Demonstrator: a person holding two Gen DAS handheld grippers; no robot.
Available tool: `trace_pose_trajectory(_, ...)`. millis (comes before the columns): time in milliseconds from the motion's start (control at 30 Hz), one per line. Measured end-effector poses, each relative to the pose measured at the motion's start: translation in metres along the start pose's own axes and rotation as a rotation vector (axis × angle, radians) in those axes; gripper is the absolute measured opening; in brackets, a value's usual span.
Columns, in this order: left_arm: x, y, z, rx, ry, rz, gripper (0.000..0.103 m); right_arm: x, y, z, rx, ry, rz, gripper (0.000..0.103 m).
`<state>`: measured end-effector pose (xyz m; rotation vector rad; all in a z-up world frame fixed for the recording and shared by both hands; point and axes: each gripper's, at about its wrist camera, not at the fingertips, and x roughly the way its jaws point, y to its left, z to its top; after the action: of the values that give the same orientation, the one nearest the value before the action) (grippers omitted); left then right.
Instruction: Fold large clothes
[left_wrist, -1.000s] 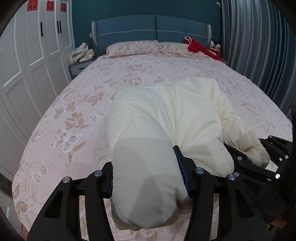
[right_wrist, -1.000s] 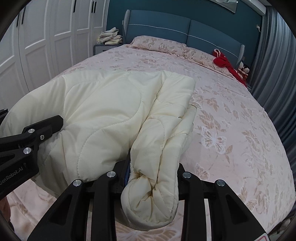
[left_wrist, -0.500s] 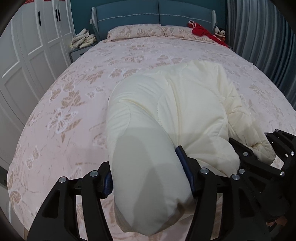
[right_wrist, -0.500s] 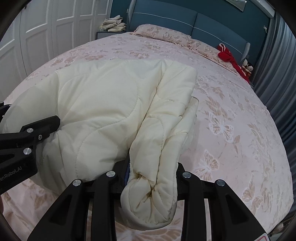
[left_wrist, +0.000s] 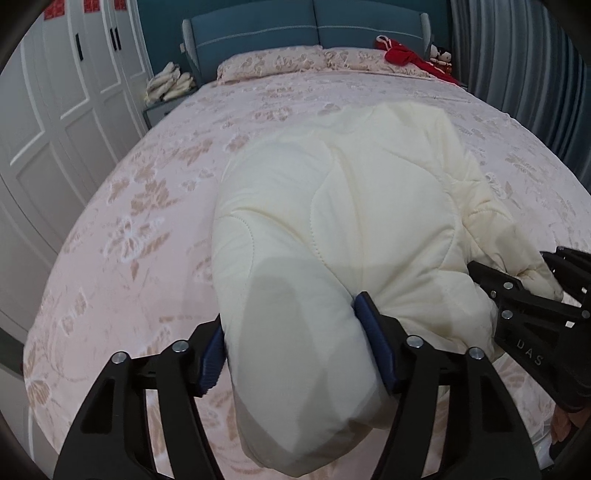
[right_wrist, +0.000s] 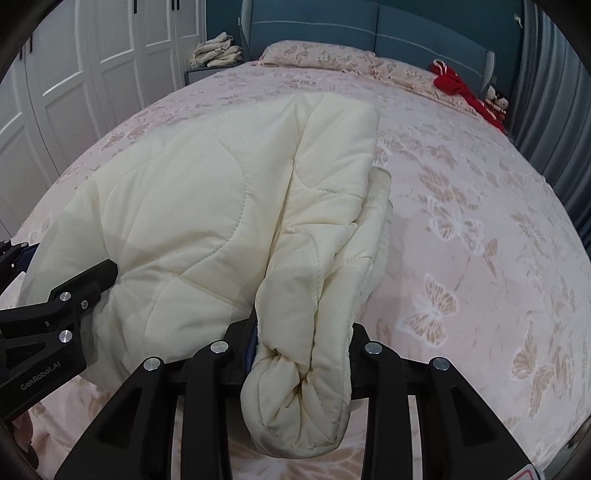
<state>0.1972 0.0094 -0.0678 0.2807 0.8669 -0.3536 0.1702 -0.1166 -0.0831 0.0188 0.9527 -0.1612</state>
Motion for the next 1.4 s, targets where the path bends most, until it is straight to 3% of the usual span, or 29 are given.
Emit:
trace_pose_trajectory(200,-0.006,-0.002,0.039,0.038,-0.053,0.007,0.051,-0.017,-0.002,0.041,-0.050,-0.114,-0.049,0.029)
trace_pose_trajectory(367,-0.015,-0.001,0.074,0.049,-0.138,0.019,0.050,-0.031,-0.012,0.071,-0.054,-0.210,-0.080,0.029)
trace_pose_trajectory(467,0.006,-0.012,0.074,0.091,-0.119,0.031,0.052,0.005,-0.022,0.062,-0.039,-0.120,-0.091,0.030)
trace_pose_trajectory(533,0.037,-0.020,0.062,0.106,-0.032,0.026,0.056,0.040,-0.034,0.044,0.031,0.013,-0.032,0.032)
trace_pose_trajectory(567,0.048,-0.023,0.053,0.099,-0.001,0.036,0.063,0.043,-0.041,0.038,0.068,0.024,-0.005,0.038)
trace_pose_trajectory(633,0.047,-0.028,0.039,0.095,-0.019,0.066,0.069,0.040,-0.056,0.029,0.155,0.042,0.049,0.041)
trace_pose_trajectory(767,0.035,-0.033,0.030,0.122,0.002,0.156,0.080,0.030,-0.082,0.024,0.284,0.109,0.110,0.067)
trace_pose_trajectory(900,0.019,-0.021,0.031,0.046,0.046,0.136,0.080,0.006,-0.099,0.019,0.345,0.128,0.128,0.068)
trace_pose_trajectory(933,0.015,-0.018,0.030,0.032,0.053,0.136,0.080,-0.006,-0.100,0.020,0.335,0.108,0.106,0.067)
trace_pose_trajectory(1000,0.008,-0.014,0.028,0.001,0.067,0.150,0.080,-0.023,-0.088,0.022,0.284,0.083,0.071,0.054)
trace_pose_trajectory(1067,0.004,-0.012,0.026,-0.025,0.085,0.156,0.080,-0.036,-0.072,0.025,0.186,0.074,0.022,0.028)
trace_pose_trajectory(1133,0.001,-0.012,0.024,-0.039,0.107,0.173,0.080,-0.044,-0.052,0.028,0.075,0.069,-0.023,0.016)
trace_pose_trajectory(1233,0.003,-0.012,0.020,-0.054,0.141,0.189,0.080,-0.037,-0.031,0.027,-0.044,0.086,-0.092,0.013)
trace_pose_trajectory(1400,0.016,-0.009,0.014,-0.107,0.191,0.167,0.081,-0.002,-0.031,0.016,-0.031,0.185,-0.091,0.013)
